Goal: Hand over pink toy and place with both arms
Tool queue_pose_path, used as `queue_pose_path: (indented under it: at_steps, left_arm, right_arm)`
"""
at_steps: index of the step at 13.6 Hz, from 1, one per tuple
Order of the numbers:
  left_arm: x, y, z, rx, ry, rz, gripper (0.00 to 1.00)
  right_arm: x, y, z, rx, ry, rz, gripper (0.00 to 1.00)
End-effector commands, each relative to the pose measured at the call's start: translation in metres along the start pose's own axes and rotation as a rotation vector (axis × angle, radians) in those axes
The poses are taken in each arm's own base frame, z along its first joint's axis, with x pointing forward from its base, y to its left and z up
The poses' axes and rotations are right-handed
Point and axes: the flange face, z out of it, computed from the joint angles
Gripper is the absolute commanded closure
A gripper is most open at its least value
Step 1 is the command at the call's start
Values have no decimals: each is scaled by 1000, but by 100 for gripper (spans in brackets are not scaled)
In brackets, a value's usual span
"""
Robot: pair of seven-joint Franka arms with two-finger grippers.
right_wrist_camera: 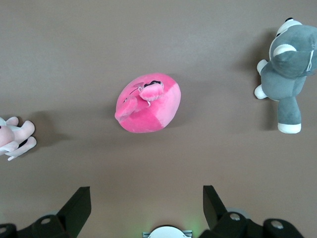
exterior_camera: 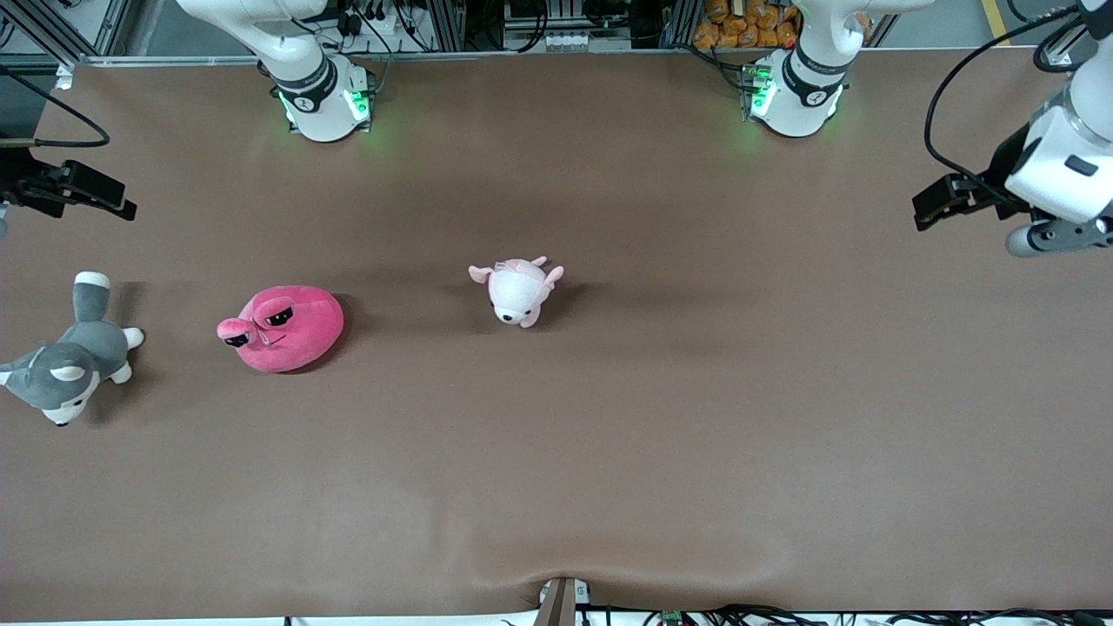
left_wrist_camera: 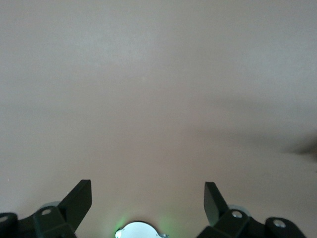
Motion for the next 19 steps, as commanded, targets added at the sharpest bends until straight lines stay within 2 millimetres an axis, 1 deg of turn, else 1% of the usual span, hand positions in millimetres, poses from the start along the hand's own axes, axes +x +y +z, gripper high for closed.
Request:
queue_pose_path:
  at_steps: [1,3,5,6,8,9,10,11,12,15,16,17,19]
  left_arm:
    - [-13,-11,1,-32,1,11,0]
    - [-17,-12,-4,-33,10,44,0]
    - [-20,-17,-7,-34,8,50,0]
    - [-23,-19,-10,-34,8,51,0]
    - [-24,-21,-15,-36,16,73,0]
    - [-23,-27,-16,-37,19,113,0]
    - [-23,-40,-18,-43,21,136,0]
    - [-26,-45,-21,-73,22,135,0]
    - [-23,-50,-20,-86,21,123,0]
    - [-24,-49,-22,-88,37,109,0]
    - [-24,-49,-25,-89,51,109,0]
    - [-29,-49,-29,-89,59,109,0]
    - [-35,-41,-29,-87,61,109,0]
  right_arm:
    - [-5,1,-8,3,-8,-11,0]
    - [-7,-4,-10,-1,-19,-20,0]
    - [-10,-14,-11,-8,-23,-38,0]
    - [-11,-13,-12,-8,-23,-38,0]
    - [-11,-13,-12,-8,-23,-38,0]
    - [-10,-17,-11,-10,-24,-43,0]
    - [-10,-17,-11,-10,-21,-43,0]
    - [-10,-18,-11,-10,-21,-46,0]
    - [-10,-18,-11,-10,-21,-45,0]
    - [-11,-16,-12,-8,-22,-42,0]
    - [-11,-20,-12,-9,-22,-48,0]
    - [-10,-24,-12,-12,-15,-53,0]
    - [-6,-34,-9,-14,0,-66,0]
